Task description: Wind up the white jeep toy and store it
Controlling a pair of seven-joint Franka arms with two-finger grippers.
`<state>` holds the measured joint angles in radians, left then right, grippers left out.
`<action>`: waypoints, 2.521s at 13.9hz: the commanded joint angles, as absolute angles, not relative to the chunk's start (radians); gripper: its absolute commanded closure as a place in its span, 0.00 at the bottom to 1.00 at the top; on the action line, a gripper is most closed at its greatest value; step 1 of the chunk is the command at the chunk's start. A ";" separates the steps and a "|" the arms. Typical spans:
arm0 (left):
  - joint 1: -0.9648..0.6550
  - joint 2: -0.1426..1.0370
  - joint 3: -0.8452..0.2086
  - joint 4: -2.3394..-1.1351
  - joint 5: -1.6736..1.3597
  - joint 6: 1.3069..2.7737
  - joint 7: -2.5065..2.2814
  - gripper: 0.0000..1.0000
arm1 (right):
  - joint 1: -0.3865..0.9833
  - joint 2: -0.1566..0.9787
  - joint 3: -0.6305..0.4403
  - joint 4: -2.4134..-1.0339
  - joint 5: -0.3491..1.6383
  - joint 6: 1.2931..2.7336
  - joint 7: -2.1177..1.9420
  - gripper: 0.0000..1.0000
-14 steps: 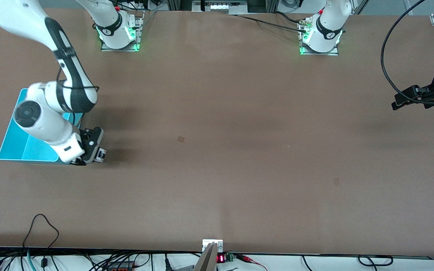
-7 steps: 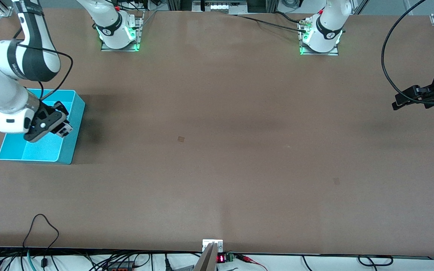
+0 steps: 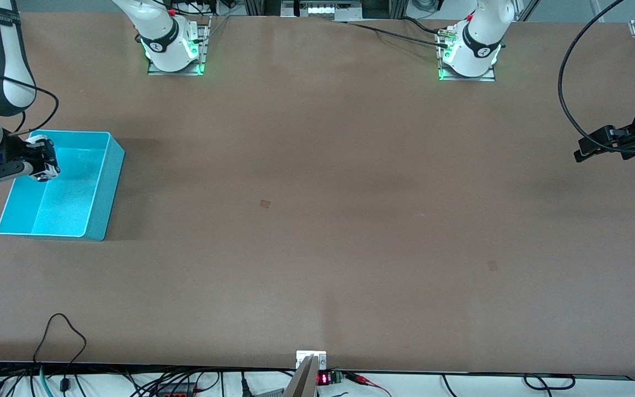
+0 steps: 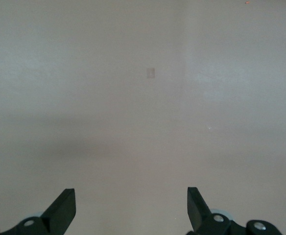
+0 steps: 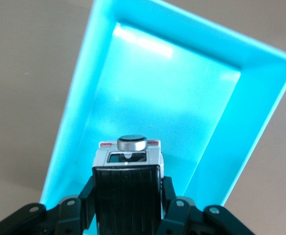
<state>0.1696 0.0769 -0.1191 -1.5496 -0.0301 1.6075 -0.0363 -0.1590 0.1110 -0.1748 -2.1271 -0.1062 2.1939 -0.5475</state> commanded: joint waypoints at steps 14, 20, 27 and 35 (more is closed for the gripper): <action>0.169 0.072 -0.121 -1.554 -0.034 1.614 -0.040 0.00 | -0.192 0.288 -0.189 -2.281 -0.097 2.514 -0.299 1.00; 0.166 0.071 -0.121 -1.554 -0.034 1.612 -0.040 0.00 | -0.192 0.304 -0.189 -2.281 -0.089 2.513 -0.299 0.65; 0.066 0.077 -0.011 -1.548 -0.037 1.617 -0.040 0.00 | -0.190 0.262 -0.187 -2.255 -0.087 2.500 -0.308 0.00; 0.072 0.064 -0.026 -1.551 -0.037 1.609 -0.041 0.00 | -0.179 0.072 -0.114 -2.019 -0.087 2.117 -0.314 0.00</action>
